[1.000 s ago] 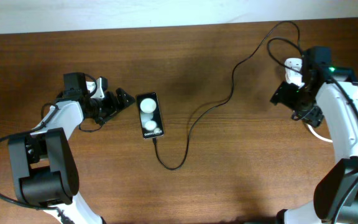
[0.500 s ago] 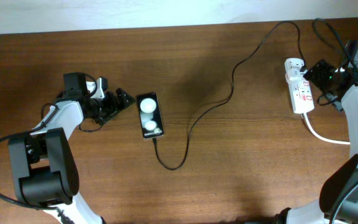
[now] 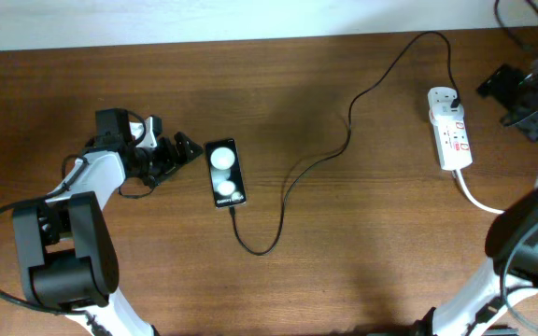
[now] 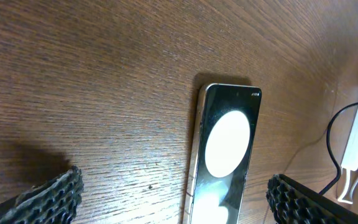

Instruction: Plug charger to phone and switch on socket

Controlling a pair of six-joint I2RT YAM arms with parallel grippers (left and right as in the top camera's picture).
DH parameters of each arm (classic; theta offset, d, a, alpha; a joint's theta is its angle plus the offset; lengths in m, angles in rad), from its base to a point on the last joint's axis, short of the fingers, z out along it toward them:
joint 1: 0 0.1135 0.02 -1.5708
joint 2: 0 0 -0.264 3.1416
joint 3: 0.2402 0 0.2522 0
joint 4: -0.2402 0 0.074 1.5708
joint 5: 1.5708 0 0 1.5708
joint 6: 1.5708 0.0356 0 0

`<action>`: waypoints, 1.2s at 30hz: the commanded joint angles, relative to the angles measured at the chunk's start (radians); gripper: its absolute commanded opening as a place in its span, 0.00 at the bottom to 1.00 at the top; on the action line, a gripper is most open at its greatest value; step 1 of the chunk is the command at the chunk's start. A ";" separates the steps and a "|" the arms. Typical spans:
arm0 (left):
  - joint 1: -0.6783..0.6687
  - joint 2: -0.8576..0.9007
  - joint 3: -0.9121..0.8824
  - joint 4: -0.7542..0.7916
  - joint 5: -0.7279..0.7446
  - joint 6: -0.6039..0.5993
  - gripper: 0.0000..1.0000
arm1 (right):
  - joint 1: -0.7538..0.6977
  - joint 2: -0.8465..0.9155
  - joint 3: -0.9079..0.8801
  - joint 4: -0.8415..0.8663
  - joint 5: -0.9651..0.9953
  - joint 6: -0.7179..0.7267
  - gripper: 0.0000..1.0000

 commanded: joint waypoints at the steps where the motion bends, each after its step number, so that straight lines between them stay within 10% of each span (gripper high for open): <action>1: 0.003 -0.030 -0.008 0.002 -0.004 0.008 0.99 | -0.004 0.103 0.003 -0.008 0.011 -0.010 0.99; 36: 0.002 -0.030 -0.008 0.002 -0.004 0.008 0.99 | -0.002 0.280 -0.080 0.214 -0.017 -0.006 0.99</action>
